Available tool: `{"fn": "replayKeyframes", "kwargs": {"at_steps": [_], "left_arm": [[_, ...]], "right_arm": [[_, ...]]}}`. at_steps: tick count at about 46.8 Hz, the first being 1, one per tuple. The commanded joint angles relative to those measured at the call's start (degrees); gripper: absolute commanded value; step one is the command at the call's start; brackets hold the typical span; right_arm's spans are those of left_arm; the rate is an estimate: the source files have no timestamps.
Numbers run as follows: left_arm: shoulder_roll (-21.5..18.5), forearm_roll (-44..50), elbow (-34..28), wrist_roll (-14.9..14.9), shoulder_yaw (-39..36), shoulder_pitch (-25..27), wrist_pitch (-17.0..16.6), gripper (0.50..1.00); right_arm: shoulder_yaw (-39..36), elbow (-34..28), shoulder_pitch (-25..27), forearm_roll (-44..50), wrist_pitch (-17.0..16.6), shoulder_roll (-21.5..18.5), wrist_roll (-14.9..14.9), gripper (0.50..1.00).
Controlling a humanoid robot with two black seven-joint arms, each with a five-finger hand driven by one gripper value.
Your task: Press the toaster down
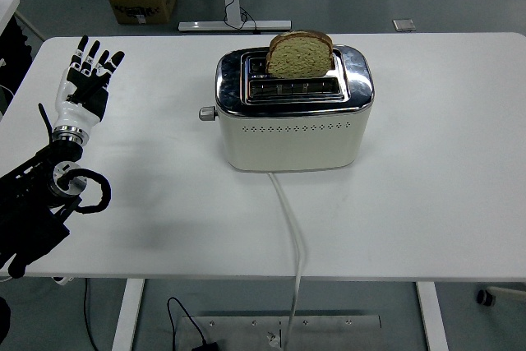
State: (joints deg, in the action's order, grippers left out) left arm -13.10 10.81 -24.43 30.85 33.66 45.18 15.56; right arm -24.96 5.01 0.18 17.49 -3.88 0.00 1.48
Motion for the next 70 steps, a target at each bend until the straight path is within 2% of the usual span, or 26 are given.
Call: {"fn": "replayKeyframes", "kwargs": {"at_steps": [1, 43, 54, 62, 70], "left_arm": [[0.00, -0.09, 0.00, 0.00, 0.00, 0.09, 0.00, 1.000], [-2.02, -2.54, -0.09, 0.00, -0.35, 2.20, 0.35, 1.000], [-4.30, -11.24, -0.09, -0.18, -0.53, 2.55, 0.09, 1.000], [-8.08, -15.11, -0.53, -1.49, -0.61, 2.29, 0.61, 1.000], [-11.95, -23.72, -0.88, -2.64, -1.84, 2.46, 0.62, 1.000]], "right_arm": [[0.00, 0.00, 0.00, 0.00, 0.01, 0.00, 0.01, 0.998], [0.00, 0.00, 0.00, 0.00, 0.01, 0.00, 0.01, 0.998], [0.00, 0.00, 0.00, 0.00, 0.01, 0.00, 0.01, 0.998], [0.00, 0.00, -0.09, 0.00, 0.01, 0.00, 0.01, 0.998], [0.00, 0.00, 0.00, 0.00, 0.01, 0.00, 0.01, 0.998]]}}
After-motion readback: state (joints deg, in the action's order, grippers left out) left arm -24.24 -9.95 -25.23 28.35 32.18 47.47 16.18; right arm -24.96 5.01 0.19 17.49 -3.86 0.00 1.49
